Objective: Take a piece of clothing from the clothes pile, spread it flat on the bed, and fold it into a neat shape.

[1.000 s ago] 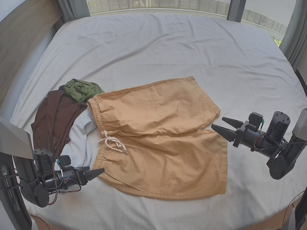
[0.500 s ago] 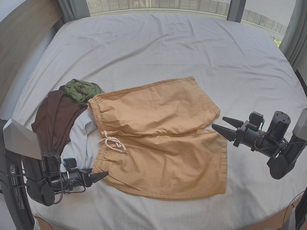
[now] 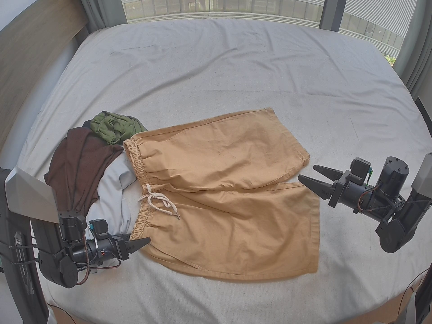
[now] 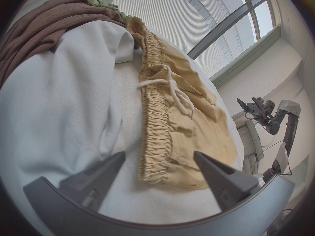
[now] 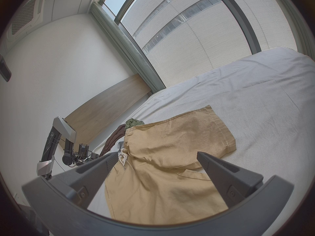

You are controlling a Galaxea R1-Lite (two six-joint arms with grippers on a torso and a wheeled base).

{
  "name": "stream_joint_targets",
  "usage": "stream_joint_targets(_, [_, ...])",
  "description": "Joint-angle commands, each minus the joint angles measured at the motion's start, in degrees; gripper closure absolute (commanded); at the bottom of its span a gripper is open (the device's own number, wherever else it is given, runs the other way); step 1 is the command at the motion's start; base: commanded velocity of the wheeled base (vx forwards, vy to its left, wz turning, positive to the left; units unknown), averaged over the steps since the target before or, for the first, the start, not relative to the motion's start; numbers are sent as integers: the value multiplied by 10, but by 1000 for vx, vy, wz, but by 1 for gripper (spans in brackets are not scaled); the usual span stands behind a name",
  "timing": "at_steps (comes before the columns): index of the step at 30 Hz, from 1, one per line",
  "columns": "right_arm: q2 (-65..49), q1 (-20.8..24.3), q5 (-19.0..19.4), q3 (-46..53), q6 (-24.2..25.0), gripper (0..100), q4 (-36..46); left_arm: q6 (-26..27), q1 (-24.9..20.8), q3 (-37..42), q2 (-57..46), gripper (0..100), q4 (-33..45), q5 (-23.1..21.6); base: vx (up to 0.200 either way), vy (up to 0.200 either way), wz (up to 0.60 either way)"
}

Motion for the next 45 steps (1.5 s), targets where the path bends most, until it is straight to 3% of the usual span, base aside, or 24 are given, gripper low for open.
stream_joint_targets(1, [1,0,0,0,-1,0,0,0,2,1,2,100,-1,-1,0,0,0])
stream_joint_targets(13, [4,-3,1,36,-6,0,2,0,3,1,-12,100,-1,-1,0,0,0])
stream_joint_targets(21, [47,-6,2,61,-70,0,2,0,3,3,-18,100,-1,-1,0,0,0])
stream_joint_targets(41, [49,-18,5,125,-74,0,6,2,6,5,-7,100,-1,-1,0,0,0])
stream_joint_targets(45, [84,-38,4,190,-115,0,6,2,3,6,-6,100,-1,-1,0,0,0])
